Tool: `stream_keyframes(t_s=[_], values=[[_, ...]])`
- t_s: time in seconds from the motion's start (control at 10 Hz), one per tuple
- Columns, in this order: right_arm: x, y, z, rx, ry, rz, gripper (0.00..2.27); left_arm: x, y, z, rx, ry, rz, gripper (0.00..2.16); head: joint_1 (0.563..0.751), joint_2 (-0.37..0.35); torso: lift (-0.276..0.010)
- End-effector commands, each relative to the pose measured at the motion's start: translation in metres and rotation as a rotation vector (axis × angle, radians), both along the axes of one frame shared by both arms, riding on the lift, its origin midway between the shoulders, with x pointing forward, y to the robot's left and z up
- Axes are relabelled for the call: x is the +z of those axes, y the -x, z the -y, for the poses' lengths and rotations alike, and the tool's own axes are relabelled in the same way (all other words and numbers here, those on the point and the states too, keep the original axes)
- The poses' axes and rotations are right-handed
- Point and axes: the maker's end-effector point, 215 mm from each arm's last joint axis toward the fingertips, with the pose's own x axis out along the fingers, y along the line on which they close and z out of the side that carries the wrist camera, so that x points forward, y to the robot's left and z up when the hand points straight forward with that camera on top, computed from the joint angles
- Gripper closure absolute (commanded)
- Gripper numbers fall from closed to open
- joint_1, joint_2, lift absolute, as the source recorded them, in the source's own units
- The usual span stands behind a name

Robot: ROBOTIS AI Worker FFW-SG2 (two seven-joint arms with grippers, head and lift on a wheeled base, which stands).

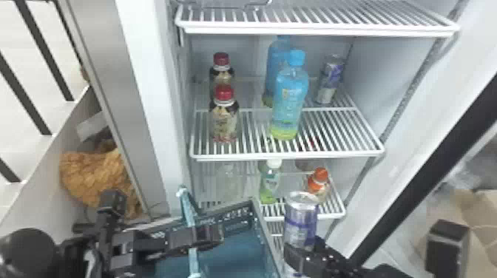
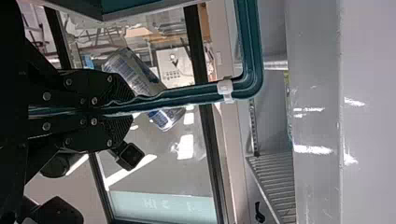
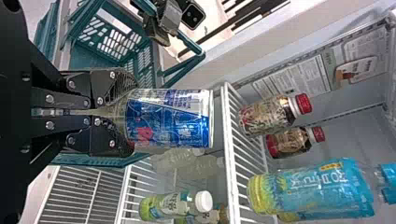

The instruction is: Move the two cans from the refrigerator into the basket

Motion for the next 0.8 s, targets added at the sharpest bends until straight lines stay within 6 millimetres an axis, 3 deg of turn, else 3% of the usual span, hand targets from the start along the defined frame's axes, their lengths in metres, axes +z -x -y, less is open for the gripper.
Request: stream_keyframes(t_s=[0.0,0.4,0.5,0.6,0.7], values=[[-0.014,-0.003,-0.006,0.023,-0.017,-0.03,1.28,0.001,0.0,0.001,-0.003,0.002,0.002,1.19,0.695,-0.079,-0.025],[-0.027,-0.007,-0.048,0.107,-0.102,-0.065,1.28,0.009,0.0,0.011,-0.029,0.015,0.016,1.19,0.695,-0.038,-0.025],[-0.029,-0.003,-0.067,0.15,-0.138,-0.081,1.22,0.011,-0.002,0.012,-0.033,0.017,0.023,1.19,0.695,-0.022,-0.025],[-0.035,0.003,-0.084,0.201,-0.18,-0.108,0.85,0.012,-0.002,0.013,-0.037,0.016,0.025,1.19,0.695,0.004,-0.025],[-0.034,0.001,-0.088,0.217,-0.181,-0.095,0.4,0.013,-0.002,0.013,-0.039,0.015,0.027,1.19,0.695,0.021,-0.025]])
